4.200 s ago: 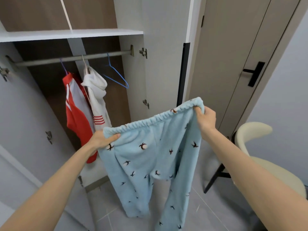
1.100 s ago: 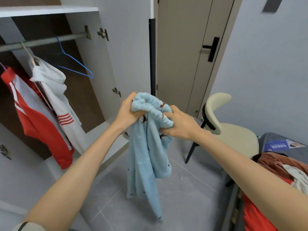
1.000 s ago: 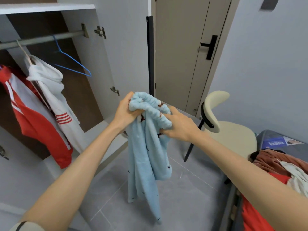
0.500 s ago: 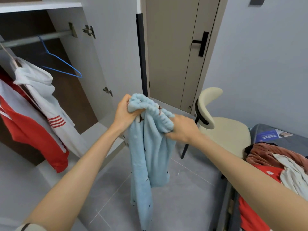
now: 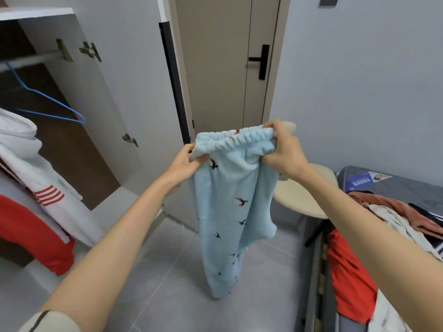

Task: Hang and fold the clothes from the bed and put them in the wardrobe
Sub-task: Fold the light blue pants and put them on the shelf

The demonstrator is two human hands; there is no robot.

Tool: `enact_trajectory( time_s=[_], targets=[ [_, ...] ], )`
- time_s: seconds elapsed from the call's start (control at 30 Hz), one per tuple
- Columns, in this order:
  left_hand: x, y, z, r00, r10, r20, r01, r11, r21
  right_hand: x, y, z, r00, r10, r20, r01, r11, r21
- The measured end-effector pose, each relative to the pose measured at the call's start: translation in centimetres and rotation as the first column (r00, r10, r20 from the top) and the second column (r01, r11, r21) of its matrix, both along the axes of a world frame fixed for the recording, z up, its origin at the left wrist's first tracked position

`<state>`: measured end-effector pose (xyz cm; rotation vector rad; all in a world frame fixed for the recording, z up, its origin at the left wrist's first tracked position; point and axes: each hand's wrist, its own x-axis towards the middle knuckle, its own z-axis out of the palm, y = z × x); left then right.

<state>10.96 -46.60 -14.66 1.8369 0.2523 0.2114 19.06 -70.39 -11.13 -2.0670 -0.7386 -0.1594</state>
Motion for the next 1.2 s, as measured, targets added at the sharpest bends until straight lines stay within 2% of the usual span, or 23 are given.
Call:
enact_trajectory(
  time_s=[0.07, 0.13, 0.23, 0.3, 0.47, 0.57, 0.67, 0.8, 0.9, 0.97, 1.03, 1.1, 1.2],
  targets=[
    [1.6, -0.8, 0.6, 0.998, -0.065, 0.008, 0.065, 0.998, 0.019, 0.5, -1.4, -0.1, 0.993, -0.019, -0.118, 0.038, 0.986, 0.162],
    [3.4, -1.9, 1.1, 0.992, -0.126, 0.022, 0.125, 0.992, 0.026, 1.6, -2.9, -0.5, 0.976, -0.117, -0.185, 0.153, 0.969, 0.194],
    [6.4, -4.7, 1.3, 0.983, -0.165, 0.074, 0.16, 0.984, 0.075, 3.9, -5.6, -1.2, 0.943, -0.318, -0.094, 0.327, 0.939, 0.108],
    [8.8, -7.3, 1.0, 0.981, -0.164, 0.1, 0.155, 0.984, 0.09, 5.8, -7.8, -1.7, 0.925, -0.377, -0.053, 0.381, 0.92, 0.089],
    [16.2, -12.2, -0.3, 0.991, -0.082, 0.105, 0.073, 0.993, 0.087, 11.2, -12.8, -4.0, 0.885, -0.413, -0.215, 0.446, 0.884, 0.136],
    [21.4, -14.4, -0.7, 0.982, -0.146, 0.122, 0.122, 0.974, 0.19, 15.0, -15.2, -4.9, 0.854, -0.451, -0.261, 0.505, 0.84, 0.2],
    [26.6, -16.4, -1.2, 0.974, -0.181, 0.134, 0.154, 0.969, 0.192, 19.7, -17.8, -4.4, 0.86, -0.424, -0.284, 0.488, 0.845, 0.219],
    [33.9, -19.0, -1.3, 0.974, -0.19, 0.127, 0.16, 0.964, 0.214, 26.5, -20.6, -3.6, 0.902, -0.349, -0.252, 0.401, 0.895, 0.196],
    [38.8, -20.5, -1.9, 0.97, -0.227, 0.086, 0.202, 0.95, 0.237, 31.8, -22.3, -3.8, 0.909, -0.362, -0.206, 0.384, 0.92, 0.078],
    [41.8, -21.5, -2.8, 0.969, -0.242, 0.04, 0.225, 0.941, 0.253, 34.9, -23.4, -4.5, 0.881, -0.459, -0.11, 0.452, 0.888, -0.089],
    [44.7, -22.5, -4.1, 0.981, -0.192, 0.003, 0.178, 0.916, 0.359, 37.2, -24.3, -5.2, 0.848, -0.529, -0.016, 0.517, 0.834, -0.194],
    [47.5, -23.3, -5.0, 0.993, -0.12, -0.007, 0.11, 0.878, 0.467, 39.3, -24.7, -5.9, 0.849, -0.528, -0.022, 0.518, 0.839, -0.167],
    [51.6, -24.5, -5.9, 0.985, -0.172, -0.012, 0.157, 0.869, 0.468, 42.7, -25.1, -7.2, 0.833, -0.55, -0.057, 0.54, 0.831, -0.13]
  ],
)
